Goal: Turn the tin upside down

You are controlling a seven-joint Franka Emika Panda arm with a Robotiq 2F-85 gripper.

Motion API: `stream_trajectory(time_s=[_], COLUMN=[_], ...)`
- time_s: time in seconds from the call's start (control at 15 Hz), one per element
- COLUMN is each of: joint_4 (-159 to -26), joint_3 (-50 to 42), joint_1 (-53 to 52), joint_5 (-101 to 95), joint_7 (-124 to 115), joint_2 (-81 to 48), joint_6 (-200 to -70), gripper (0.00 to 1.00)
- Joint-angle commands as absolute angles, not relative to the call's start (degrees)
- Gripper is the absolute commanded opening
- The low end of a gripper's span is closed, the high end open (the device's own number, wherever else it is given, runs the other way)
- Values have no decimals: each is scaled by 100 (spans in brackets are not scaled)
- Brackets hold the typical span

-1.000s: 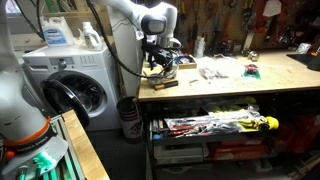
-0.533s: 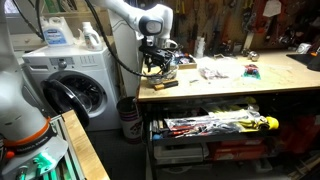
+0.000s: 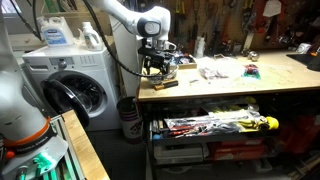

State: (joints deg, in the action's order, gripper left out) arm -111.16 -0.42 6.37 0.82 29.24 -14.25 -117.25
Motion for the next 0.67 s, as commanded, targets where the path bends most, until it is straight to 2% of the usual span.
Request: stream_trajectory(time_s=[0.0, 0.6], joint_4=[-11436, -11711], joint_3=[-61, -63], joint_1=[611, 663], joint_5=[-124, 101], joint_7=[2948, 2770], joint_2=[-1309, -1169], joint_6=[-12241, -13023], gripper=[100, 100])
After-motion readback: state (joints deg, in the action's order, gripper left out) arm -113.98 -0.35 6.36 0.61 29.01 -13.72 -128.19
